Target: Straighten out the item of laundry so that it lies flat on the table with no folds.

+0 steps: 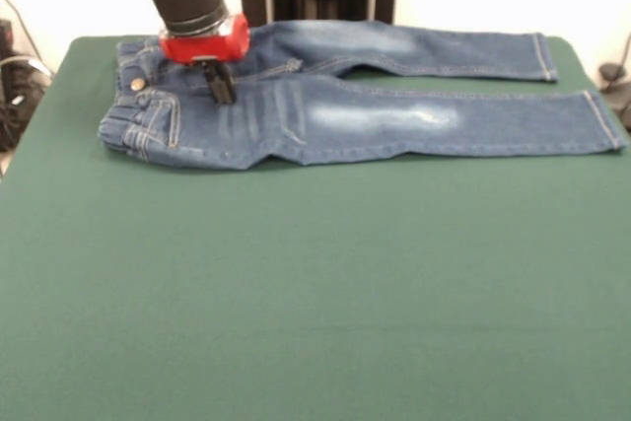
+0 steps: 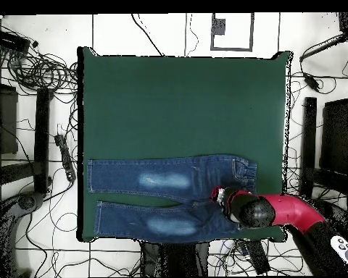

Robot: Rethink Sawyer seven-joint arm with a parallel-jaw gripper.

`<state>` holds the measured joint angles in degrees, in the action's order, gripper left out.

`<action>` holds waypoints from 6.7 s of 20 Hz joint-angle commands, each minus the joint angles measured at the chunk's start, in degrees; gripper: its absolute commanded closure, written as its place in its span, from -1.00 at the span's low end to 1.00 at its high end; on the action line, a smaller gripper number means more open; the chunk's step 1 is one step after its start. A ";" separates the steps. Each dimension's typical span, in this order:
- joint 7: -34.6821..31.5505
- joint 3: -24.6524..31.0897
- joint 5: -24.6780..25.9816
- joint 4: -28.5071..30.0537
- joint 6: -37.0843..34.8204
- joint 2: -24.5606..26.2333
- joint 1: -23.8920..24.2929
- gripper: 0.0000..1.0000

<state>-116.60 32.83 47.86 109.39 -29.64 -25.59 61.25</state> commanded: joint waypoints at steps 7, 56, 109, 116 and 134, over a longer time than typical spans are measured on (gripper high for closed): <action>23.18 6.51 1.50 -8.03 -10.19 -5.92 4.73 1.00; -3.86 -16.53 7.96 6.20 16.63 -5.42 -8.90 1.00; 10.71 -15.74 -2.96 -3.95 16.52 3.72 -11.46 1.00; 16.34 -12.00 -2.87 -4.53 7.89 -1.11 -8.28 1.00; 17.34 -6.19 0.16 -2.12 -0.92 -10.07 -2.25 1.00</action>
<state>-111.64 21.41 45.23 114.54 -27.01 -31.43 60.23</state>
